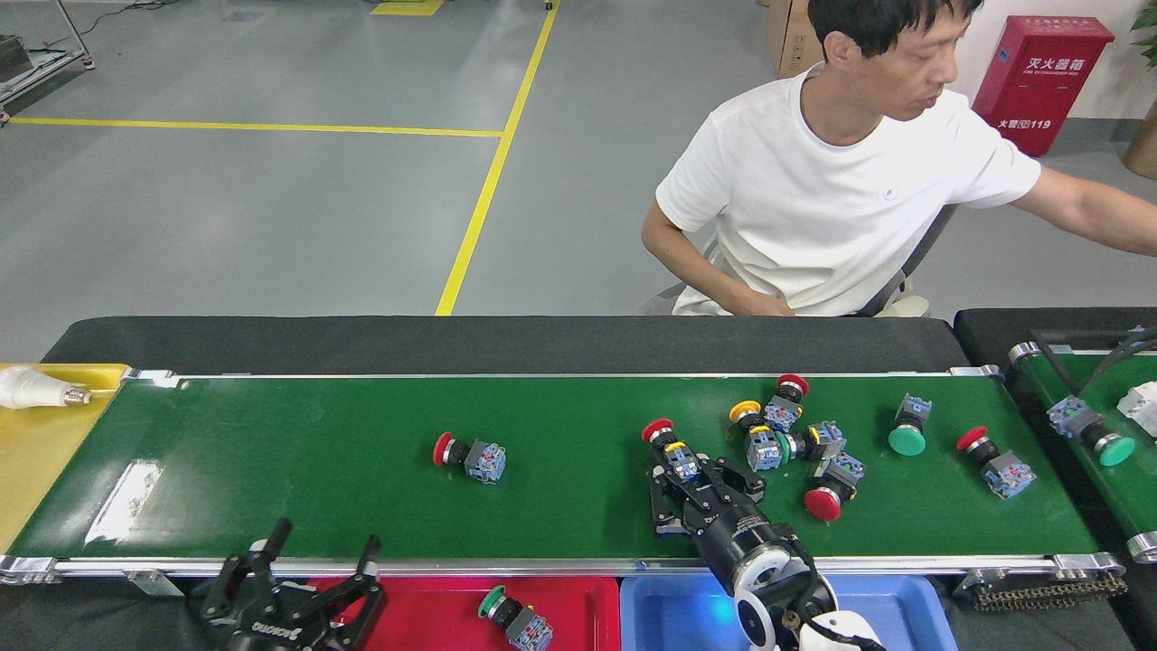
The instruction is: Pick switch part from conveyor to tray
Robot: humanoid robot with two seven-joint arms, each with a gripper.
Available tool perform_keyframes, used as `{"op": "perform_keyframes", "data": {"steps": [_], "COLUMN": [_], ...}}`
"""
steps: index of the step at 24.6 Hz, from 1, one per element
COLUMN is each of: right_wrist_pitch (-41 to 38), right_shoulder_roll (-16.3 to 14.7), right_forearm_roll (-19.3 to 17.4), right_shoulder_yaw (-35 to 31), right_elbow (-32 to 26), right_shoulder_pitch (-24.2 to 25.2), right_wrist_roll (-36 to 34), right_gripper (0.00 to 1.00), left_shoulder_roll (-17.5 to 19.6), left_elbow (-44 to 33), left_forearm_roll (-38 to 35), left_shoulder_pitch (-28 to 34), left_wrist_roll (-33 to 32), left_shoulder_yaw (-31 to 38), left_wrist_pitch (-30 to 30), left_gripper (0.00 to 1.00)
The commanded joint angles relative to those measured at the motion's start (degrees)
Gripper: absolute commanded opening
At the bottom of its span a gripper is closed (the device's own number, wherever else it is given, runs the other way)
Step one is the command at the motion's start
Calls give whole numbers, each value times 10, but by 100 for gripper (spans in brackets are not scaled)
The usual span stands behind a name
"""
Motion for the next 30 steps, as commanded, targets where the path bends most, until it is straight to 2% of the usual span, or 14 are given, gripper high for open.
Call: {"op": "perform_keyframes", "data": {"steps": [1, 4, 5, 7, 8, 9, 10, 12, 17, 29, 30], "right_wrist_pitch": [-101, -263, -288, -288, -288, -288, -288, -288, -288, -288, -288], "right_shoulder_roll": [-19, -25, -24, -22, -16, -7, 7, 24, 26, 23, 24], "right_forearm_roll": [-24, -77, -82, -82, -80, -80, -80, -82, -83, -83, -83], "right_shoulder_yaw": [-3, -3, -3, 0, 7, 12, 13, 10, 5, -4, -4], "right_elbow": [-43, -71, -75, -76, -75, -75, -75, -67, -57, -51, -51], "right_shoulder_pitch": [24, 78, 94, 113, 114, 114, 116, 111, 94, 84, 84], "right_wrist_roll": [3, 9, 19, 32, 43, 58, 84, 99, 99, 99, 100], "right_gripper": [17, 20, 21, 28, 49, 87, 97, 99, 99, 99, 99], "left_shoulder_roll": [-6, -10, -10, -10, -8, -8, -8, -8, -11, 9, 9], "left_elbow": [35, 109, 133, 172, 189, 200, 211, 230, 275, 283, 283], "left_forearm_roll": [-20, -27, -27, -27, -27, -27, -27, -27, -27, -27, -27], "left_shoulder_pitch": [-30, -86, -103, -137, -153, -163, -172, -189, -233, -242, -243], "left_wrist_roll": [1, 1, 1, 1, 1, 1, 1, 1, 1, -22, -22], "left_shoulder_yaw": [-11, -15, -15, -15, -14, -15, -14, -15, -20, -37, -37], "left_wrist_pitch": [17, 28, 29, 29, 29, 29, 29, 29, 29, 11, 9], "left_gripper": [100, 100, 100, 100, 100, 100, 100, 100, 100, 100, 95]}}
